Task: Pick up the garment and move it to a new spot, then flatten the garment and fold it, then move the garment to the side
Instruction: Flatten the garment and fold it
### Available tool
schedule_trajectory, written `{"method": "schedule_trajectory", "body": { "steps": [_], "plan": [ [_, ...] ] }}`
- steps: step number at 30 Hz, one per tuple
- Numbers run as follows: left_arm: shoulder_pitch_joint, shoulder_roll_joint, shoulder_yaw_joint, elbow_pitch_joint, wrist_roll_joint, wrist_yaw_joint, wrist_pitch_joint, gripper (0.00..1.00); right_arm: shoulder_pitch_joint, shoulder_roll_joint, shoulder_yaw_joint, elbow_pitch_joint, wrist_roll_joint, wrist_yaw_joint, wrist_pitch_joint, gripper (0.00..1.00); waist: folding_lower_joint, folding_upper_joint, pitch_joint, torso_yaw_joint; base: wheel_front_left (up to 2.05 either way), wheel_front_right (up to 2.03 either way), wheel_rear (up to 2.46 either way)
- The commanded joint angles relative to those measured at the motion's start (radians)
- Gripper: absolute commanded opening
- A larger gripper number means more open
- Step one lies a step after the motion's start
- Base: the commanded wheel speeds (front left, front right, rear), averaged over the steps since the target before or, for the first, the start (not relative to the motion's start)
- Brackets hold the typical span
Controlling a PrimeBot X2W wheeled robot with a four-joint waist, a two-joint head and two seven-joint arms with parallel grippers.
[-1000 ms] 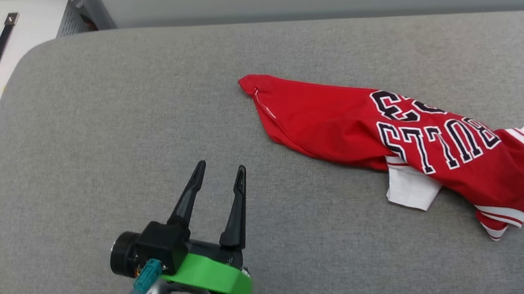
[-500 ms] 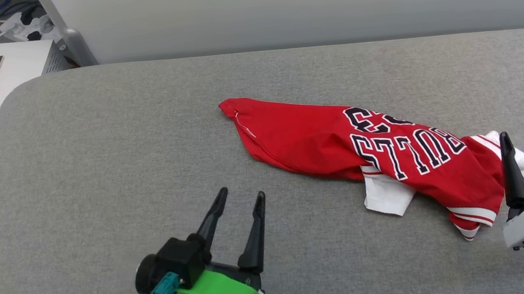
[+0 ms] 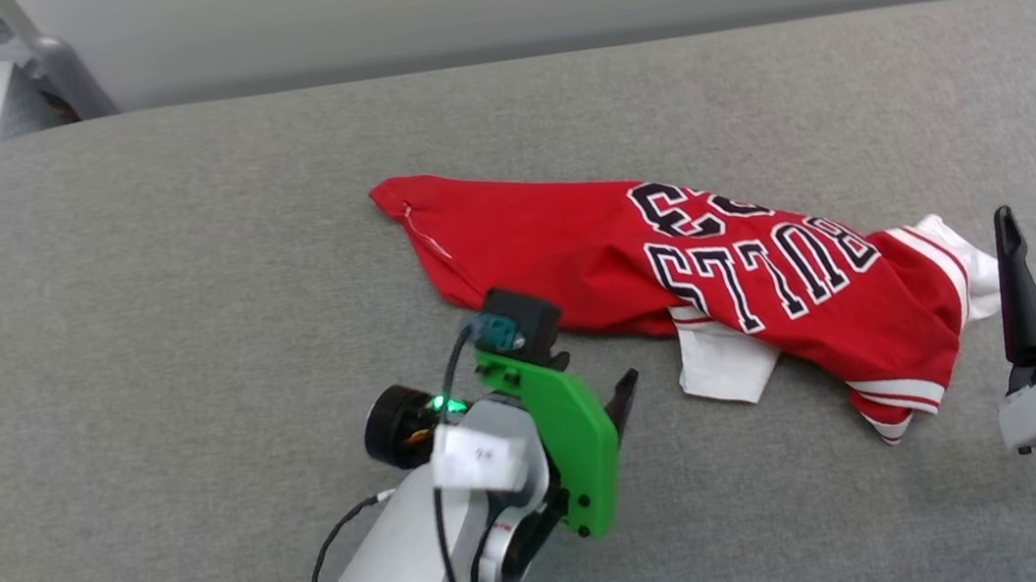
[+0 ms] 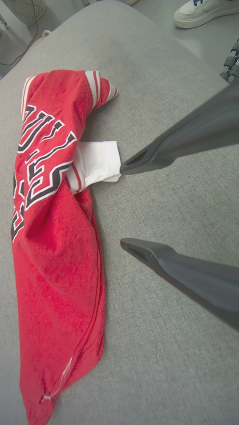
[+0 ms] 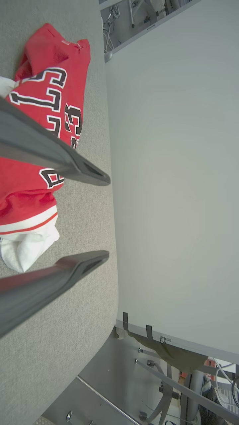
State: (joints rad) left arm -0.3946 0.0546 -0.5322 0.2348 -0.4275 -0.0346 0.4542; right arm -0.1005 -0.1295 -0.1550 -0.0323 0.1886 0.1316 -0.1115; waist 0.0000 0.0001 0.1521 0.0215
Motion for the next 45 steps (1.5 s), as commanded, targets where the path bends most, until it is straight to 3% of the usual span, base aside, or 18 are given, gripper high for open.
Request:
{"method": "schedule_trajectory", "body": {
  "steps": [1, 5, 11, 17, 25, 26, 27, 38, 45],
  "plan": [
    [-0.036, -0.003, -0.015, 0.009, -0.018, -0.003, 0.038, 1.0, -0.015, 0.008, 0.005, -0.01, -0.006, -0.001, -0.002, 1.0, 0.0, -0.0001, 0.046, -0.046, 0.0, 0.0, 0.0],
    [-0.101, -0.004, -0.062, 0.025, -0.065, -0.007, 0.126, 1.0, -0.028, 0.02, 0.021, -0.019, -0.009, -0.001, -0.007, 1.0, 0.0, -0.0001, 0.083, -0.079, 0.0, 0.0, 0.0],
    [-0.186, -0.004, -0.112, 0.088, -0.125, 0.036, 0.138, 1.0, -0.057, 0.026, 0.06, 0.001, -0.015, -0.001, -0.028, 1.0, 0.0, -0.0001, 0.127, -0.125, 0.0, 0.0, 0.0],
    [-0.247, -0.004, -0.142, 0.183, -0.163, 0.071, 0.093, 1.0, -0.079, 0.03, 0.081, 0.024, -0.012, -0.001, -0.055, 1.0, 0.0, -0.0001, 0.159, -0.155, 0.0, 0.0, 0.0],
    [-0.282, -0.004, -0.202, 0.275, -0.211, 0.085, 0.041, 1.0, -0.098, 0.03, 0.091, 0.05, -0.012, -0.001, -0.073, 1.0, 0.0, -0.0001, 0.176, -0.17, 0.0, 0.0, 0.0],
    [-0.284, -0.004, -0.21, 0.284, -0.217, 0.083, 0.041, 0.58, -0.1, 0.031, 0.092, 0.051, -0.013, -0.001, -0.075, 1.0, 0.0, -0.0001, 0.178, -0.17, 0.0, 0.0, 0.0],
    [-0.285, -0.004, -0.216, 0.291, -0.229, 0.08, 0.037, 0.0, -0.101, 0.03, 0.093, 0.053, -0.013, -0.001, -0.077, 1.0, 0.0, -0.0001, 0.179, -0.17, 0.0, 0.0, 0.0],
    [-0.252, 0.012, -0.214, 0.326, -0.276, 0.047, -0.067, 0.0, -0.092, 0.017, 0.072, 0.086, -0.012, -0.001, -0.084, 1.0, 0.0, -0.0001, 0.125, -0.116, 0.0, 0.0, 0.0],
    [-0.083, 0.147, -0.212, 0.118, -0.305, 0.044, -0.058, 0.0, -0.042, 0.022, 0.072, 0.124, 0.003, -0.001, -0.075, 1.0, 0.0, -0.0001, 0.022, -0.022, 0.0, 0.0, 0.0]
  ]
}}
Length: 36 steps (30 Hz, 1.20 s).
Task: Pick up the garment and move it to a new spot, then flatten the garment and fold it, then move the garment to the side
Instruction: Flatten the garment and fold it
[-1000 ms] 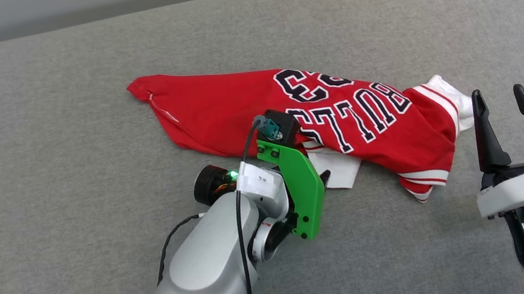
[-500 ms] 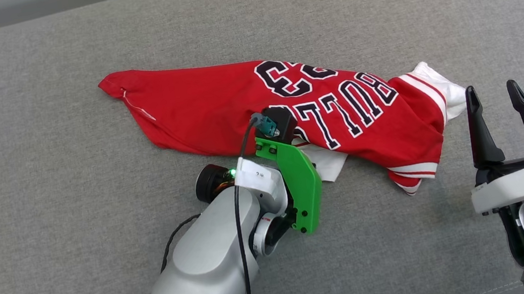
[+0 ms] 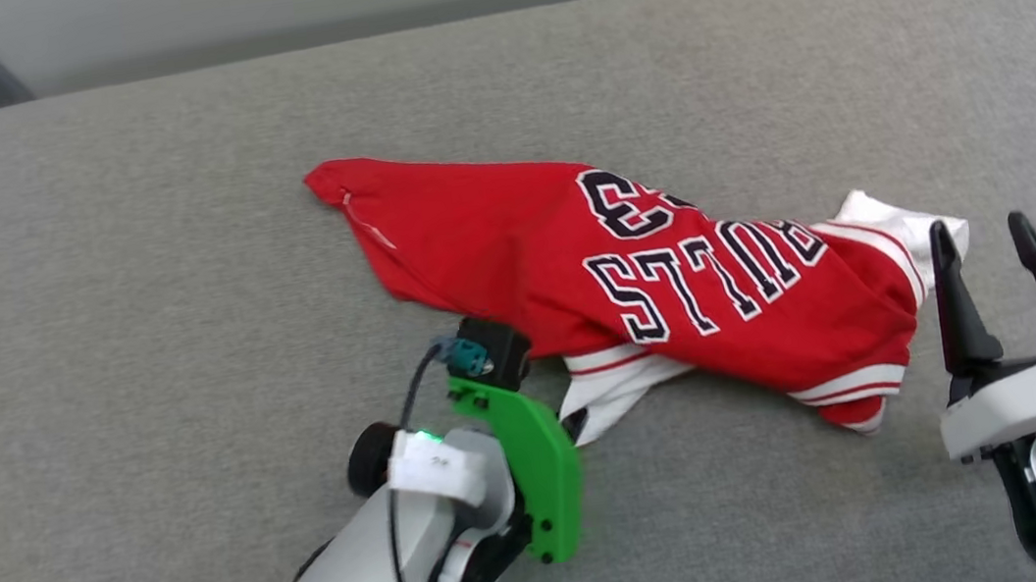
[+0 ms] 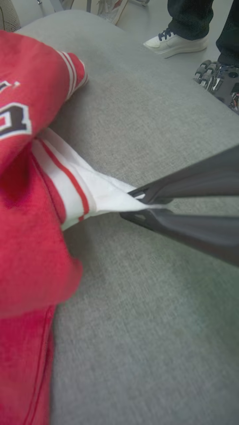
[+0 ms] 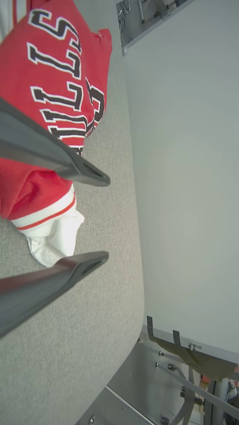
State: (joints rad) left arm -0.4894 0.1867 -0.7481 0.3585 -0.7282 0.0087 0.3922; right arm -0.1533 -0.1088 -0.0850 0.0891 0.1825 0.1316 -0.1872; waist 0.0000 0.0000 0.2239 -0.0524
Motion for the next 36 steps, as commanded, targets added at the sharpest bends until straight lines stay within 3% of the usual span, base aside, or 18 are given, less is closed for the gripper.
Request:
{"method": "schedule_trajectory", "body": {
  "steps": [1, 11, 15, 23, 27, 34, 35, 36],
  "plan": [
    [0.027, 0.034, 0.008, -0.04, -0.01, 0.004, 0.015, 0.0, 0.018, 0.002, 0.002, 0.005, 0.011, -0.001, 0.003, 1.0, 0.0, 0.0, -0.056, 0.061, 0.0, 0.0, 0.0],
    [0.162, 0.27, 0.098, -0.42, -0.119, 0.075, 0.194, 0.0, 0.056, 0.015, -0.005, 0.028, 0.013, -0.001, 0.017, 1.0, 0.0, 0.0, -0.103, 0.138, 0.0, 0.0, 0.0],
    [0.188, 0.378, 0.155, -0.485, -0.144, 0.102, 0.243, 0.0, 0.057, 0.022, 0.001, 0.039, 0.012, -0.001, 0.015, 1.0, 0.0, 0.0, -0.113, 0.15, 0.0, 0.0, 0.0],
    [0.228, 0.511, 0.238, -0.458, -0.212, 0.138, 0.327, 0.0, 0.055, 0.03, 0.015, 0.054, 0.012, -0.001, 0.01, 1.0, 0.0, 0.0, -0.123, 0.148, 0.0, 0.0, 0.0],
    [0.231, 0.536, 0.238, -0.395, -0.176, 0.136, 0.303, 0.0, 0.051, 0.031, 0.028, 0.055, 0.014, -0.001, 0.013, 1.0, 0.0, 0.0, -0.113, 0.135, 0.0, 0.0, 0.0],
    [0.194, 0.49, 0.23, -0.262, -0.114, 0.09, 0.164, 0.0, 0.045, 0.02, 0.029, 0.053, 0.014, -0.001, 0.024, 1.0, 0.0, 0.0, -0.097, 0.126, 0.0, 0.0, 0.0],
    [0.187, 0.484, 0.223, -0.238, -0.095, 0.085, 0.141, 0.61, 0.044, 0.018, 0.029, 0.052, 0.014, -0.001, 0.026, 1.0, 0.0, 0.0, -0.096, 0.126, 0.0, 0.0, 0.0],
    [0.183, 0.477, 0.218, -0.214, -0.08, 0.086, 0.121, 1.0, 0.043, 0.017, 0.029, 0.051, 0.014, -0.001, 0.028, 1.0, 0.0, 0.0, -0.097, 0.126, 0.0, 0.0, 0.0]
  ]
}}
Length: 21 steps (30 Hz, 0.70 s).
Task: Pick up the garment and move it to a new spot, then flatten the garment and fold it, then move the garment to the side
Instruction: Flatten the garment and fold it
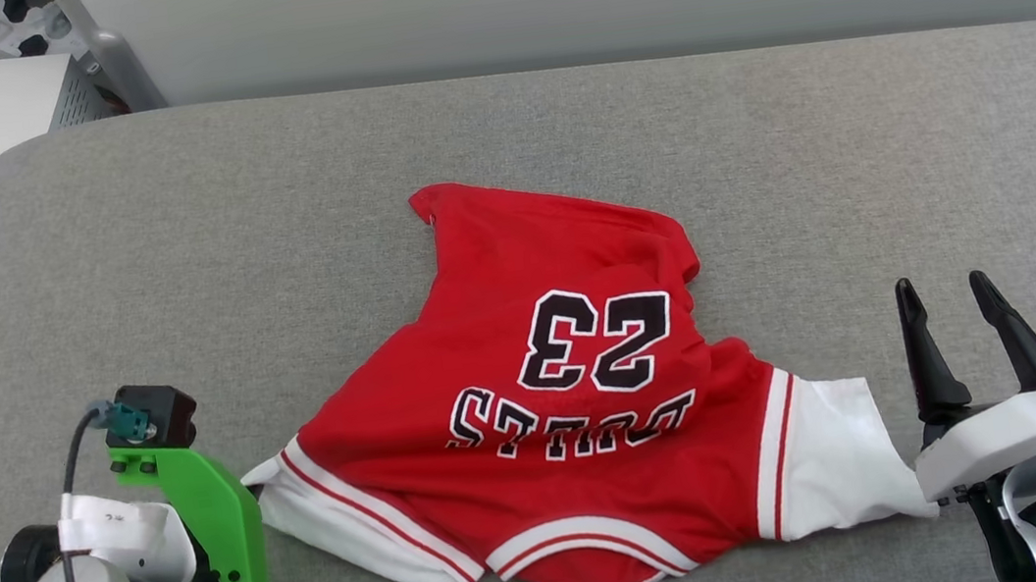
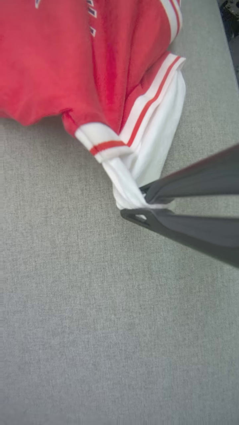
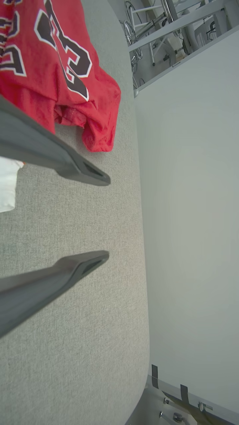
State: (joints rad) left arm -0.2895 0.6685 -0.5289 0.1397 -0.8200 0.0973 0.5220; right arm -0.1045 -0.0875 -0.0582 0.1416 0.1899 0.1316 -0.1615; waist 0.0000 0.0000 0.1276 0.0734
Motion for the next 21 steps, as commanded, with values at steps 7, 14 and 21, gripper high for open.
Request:
{"method": "schedule_trajectory", "body": {
  "steps": [7, 14, 21],
  "plan": [
    [-0.036, -0.083, 0.013, 0.062, 0.108, -0.007, -0.303, 1.0, 0.004, -0.005, -0.002, -0.009, 0.005, -0.001, 0.012, 1.0, 0.0, 0.0, -0.027, 0.02, 0.0, 0.0, 0.0],
    [0.003, -0.164, 0.035, 0.059, 0.183, -0.033, -0.682, 1.0, 0.032, -0.011, -0.022, -0.039, 0.012, -0.001, 0.017, 1.0, 0.0, 0.0, -0.065, 0.058, 0.0, 0.0, 0.0],
    [0.091, -0.26, 0.101, -0.007, 0.297, -0.021, -0.783, 1.0, 0.065, -0.013, -0.024, -0.066, 0.013, -0.001, 0.041, 1.0, 0.0, 0.0, -0.095, 0.084, 0.0, 0.0, 0.0]
  ]
}}
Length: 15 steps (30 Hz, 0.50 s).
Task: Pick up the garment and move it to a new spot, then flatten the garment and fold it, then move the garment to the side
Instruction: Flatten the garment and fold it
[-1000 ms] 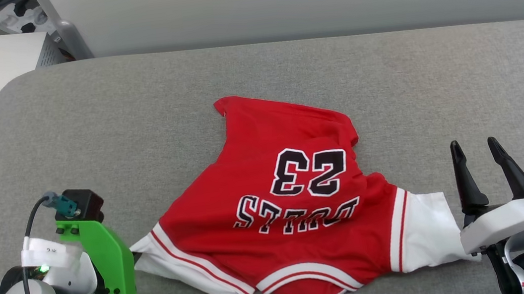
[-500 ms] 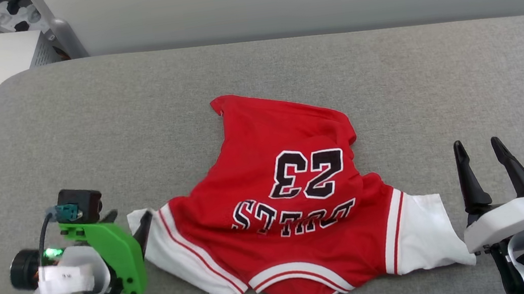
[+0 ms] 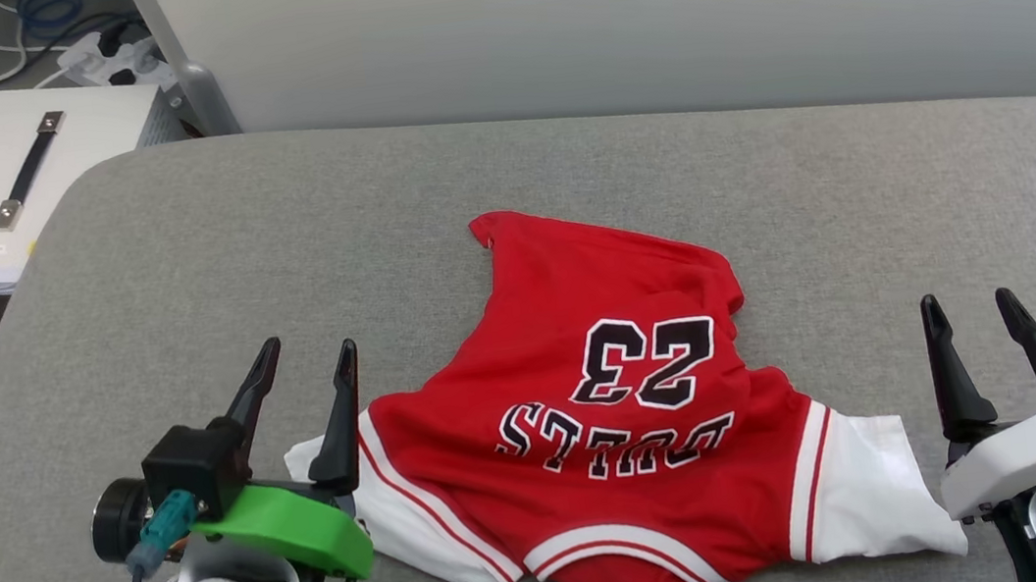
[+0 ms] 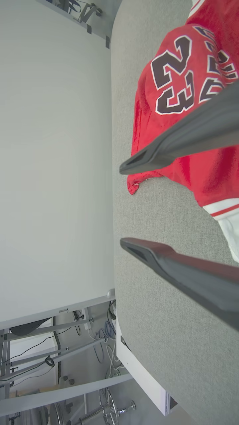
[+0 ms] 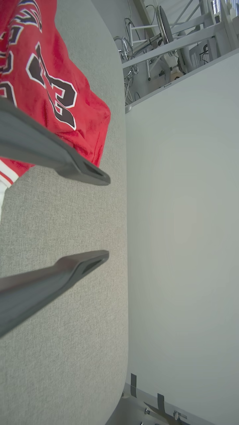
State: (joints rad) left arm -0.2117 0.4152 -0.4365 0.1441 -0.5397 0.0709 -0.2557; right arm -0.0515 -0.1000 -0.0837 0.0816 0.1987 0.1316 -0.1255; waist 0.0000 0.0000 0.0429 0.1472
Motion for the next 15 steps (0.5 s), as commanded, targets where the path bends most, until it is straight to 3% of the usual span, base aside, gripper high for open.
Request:
{"method": "schedule_trajectory", "body": {
  "steps": [1, 4, 8, 15],
  "plan": [
    [0.035, -0.027, 0.034, -0.039, 0.048, 0.004, -0.005, 1.0, 0.015, -0.002, 0.004, -0.01, 0.004, -0.001, 0.01, 1.0, 0.0, 0.0, -0.013, 0.013, 0.0, 0.0, 0.0],
    [0.098, -0.085, 0.099, -0.092, 0.11, -0.01, -0.006, 1.0, 0.02, -0.012, 0.021, -0.029, 0.008, -0.001, 0.038, 1.0, 0.0, 0.0, -0.017, 0.021, 0.0, 0.0, 0.0],
    [0.147, -0.149, 0.157, -0.117, 0.176, -0.061, -0.006, 1.0, 0.009, -0.062, 0.085, -0.069, 0.028, -0.001, 0.151, 1.0, 0.0, 0.0, -0.007, 0.041, 0.0, 0.0, 0.0],
    [0.14, -0.236, 0.228, -0.121, 0.256, -0.145, -0.006, 1.0, -0.076, -0.223, 0.274, -0.159, 0.157, -0.001, 0.537, 1.0, 0.0, 0.0, 0.033, 0.097, 0.0, 0.0, 0.0]
  ]
}}
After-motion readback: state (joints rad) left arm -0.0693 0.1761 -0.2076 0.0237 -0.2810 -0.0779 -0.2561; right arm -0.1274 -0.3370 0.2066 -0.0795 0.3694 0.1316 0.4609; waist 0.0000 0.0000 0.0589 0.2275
